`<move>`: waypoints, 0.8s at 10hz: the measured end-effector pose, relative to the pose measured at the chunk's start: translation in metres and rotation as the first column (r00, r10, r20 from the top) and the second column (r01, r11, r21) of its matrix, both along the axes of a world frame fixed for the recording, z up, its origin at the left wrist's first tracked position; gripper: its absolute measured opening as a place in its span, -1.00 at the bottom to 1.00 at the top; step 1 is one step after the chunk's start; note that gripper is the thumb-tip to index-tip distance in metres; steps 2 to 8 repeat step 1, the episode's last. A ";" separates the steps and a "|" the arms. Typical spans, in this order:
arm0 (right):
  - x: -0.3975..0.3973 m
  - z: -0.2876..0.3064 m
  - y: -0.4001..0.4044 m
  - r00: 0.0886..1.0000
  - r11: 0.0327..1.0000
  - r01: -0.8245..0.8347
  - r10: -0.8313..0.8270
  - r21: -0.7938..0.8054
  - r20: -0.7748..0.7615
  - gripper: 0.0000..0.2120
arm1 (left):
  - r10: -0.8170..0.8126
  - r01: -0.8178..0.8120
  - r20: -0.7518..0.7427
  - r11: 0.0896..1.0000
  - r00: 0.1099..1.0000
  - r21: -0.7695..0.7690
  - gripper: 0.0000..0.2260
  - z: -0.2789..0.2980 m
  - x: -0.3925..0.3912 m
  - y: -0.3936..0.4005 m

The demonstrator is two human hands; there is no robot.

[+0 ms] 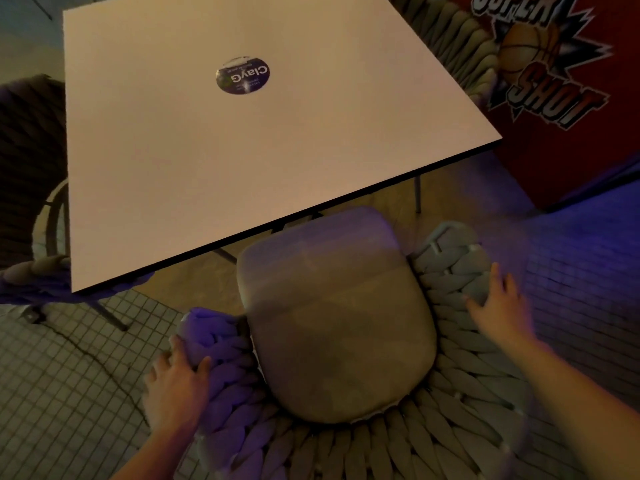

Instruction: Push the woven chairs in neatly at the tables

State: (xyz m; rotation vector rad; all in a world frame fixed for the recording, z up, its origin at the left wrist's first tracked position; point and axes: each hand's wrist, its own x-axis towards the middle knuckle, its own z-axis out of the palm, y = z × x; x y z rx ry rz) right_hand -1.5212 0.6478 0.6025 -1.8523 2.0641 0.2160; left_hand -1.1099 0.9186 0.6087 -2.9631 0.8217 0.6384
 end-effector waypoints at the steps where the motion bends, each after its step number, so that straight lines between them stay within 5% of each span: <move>1: 0.029 0.003 0.036 0.988 0.985 0.065 -0.041 -0.158 0.149 -0.33 | -0.200 0.208 0.082 0.971 0.976 -0.116 -0.43 0.009 -0.003 -0.012; 8: 0.029 0.003 0.036 0.988 0.985 0.065 -0.041 -0.158 0.149 -0.33 | -0.200 0.208 0.082 0.971 0.976 -0.116 -0.43 0.009 -0.003 -0.012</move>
